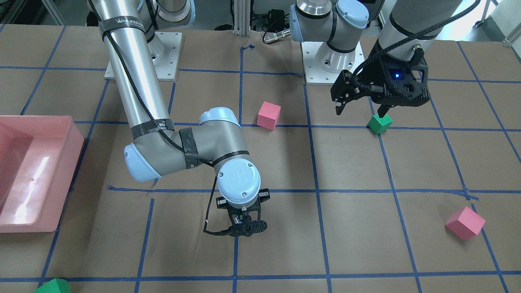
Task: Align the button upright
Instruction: 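Carry the switch with the right gripper toward the table center, then lower the switch onto the table and open the right gripper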
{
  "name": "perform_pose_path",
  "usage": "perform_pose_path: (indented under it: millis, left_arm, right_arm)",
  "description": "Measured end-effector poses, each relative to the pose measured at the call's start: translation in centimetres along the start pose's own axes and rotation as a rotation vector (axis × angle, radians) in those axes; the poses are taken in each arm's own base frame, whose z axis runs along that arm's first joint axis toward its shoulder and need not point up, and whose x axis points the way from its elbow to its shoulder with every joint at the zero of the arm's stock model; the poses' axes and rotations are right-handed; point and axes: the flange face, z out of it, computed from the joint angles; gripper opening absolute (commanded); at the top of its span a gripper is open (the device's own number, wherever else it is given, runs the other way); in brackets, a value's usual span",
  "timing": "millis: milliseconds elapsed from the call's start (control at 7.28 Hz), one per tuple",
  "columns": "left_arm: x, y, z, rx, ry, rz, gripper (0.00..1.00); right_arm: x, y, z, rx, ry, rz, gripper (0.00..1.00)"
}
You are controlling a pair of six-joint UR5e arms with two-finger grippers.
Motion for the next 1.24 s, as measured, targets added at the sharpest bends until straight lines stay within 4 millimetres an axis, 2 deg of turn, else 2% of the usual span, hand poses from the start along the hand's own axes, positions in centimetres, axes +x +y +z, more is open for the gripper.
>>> perform_pose_path:
  millis: [137, 275, 412, 961, 1236]
  left_arm:
    - [0.0, 0.0, 0.0, 0.000, 0.001, -0.001, 1.00]
    - [0.0, 0.0, 0.0, 0.000, 0.002, -0.001, 1.00]
    - [0.0, 0.0, 0.0, 0.002, 0.003, -0.002, 1.00]
    - [0.0, 0.0, -0.1, 0.003, 0.004, -0.003, 1.00]
    - [0.0, -0.1, -0.1, 0.003, 0.004, -0.003, 1.00]
  right_arm:
    - [-0.1, 0.0, 0.1, -0.001, 0.000, -0.002, 0.10]
    - [-0.3, 0.1, 0.2, -0.001, 0.000, -0.007, 0.56]
    - [-0.4, 0.1, 0.3, 0.002, -0.001, -0.011, 0.73]
    - [-0.5, 0.0, 0.3, 0.024, -0.004, -0.026, 1.00]
    - [-0.6, 0.4, -1.5, 0.048, -0.007, -0.018, 1.00]
